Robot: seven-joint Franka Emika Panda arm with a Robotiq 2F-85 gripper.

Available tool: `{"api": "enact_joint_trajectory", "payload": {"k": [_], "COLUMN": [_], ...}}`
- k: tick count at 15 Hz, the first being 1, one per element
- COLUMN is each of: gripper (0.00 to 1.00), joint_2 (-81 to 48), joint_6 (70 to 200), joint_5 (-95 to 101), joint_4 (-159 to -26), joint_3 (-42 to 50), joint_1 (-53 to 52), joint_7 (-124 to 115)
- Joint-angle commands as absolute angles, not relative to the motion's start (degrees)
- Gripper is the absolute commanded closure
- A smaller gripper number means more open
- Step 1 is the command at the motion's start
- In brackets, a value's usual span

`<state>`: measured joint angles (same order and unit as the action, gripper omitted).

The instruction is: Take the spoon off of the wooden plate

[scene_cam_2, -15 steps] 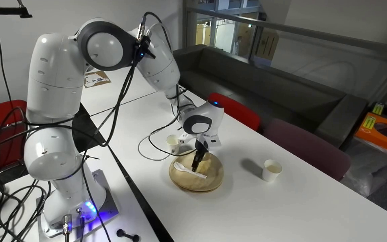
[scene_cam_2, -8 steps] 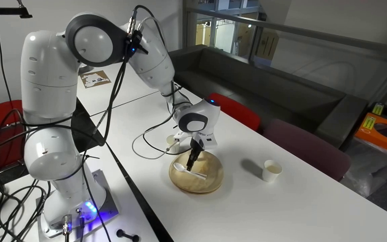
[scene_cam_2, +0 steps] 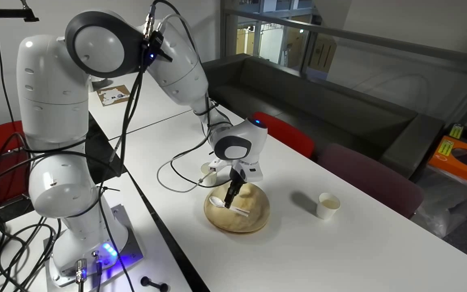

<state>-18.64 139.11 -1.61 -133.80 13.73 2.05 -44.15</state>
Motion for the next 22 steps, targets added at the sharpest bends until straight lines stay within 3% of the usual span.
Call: {"api": "enact_joint_trajectory", "payload": {"k": [1,22], "gripper": [0.00,0.00], "joint_2": [-18.6,-19.0], "joint_6": [140.6,148.4], "joint_5": [-1.2,-9.0], "joint_4": [-134.0,-136.7], "joint_3": [13.6,12.6], "joint_1": [3.0,6.0], "joint_7": [-42.9,-29.0]}}
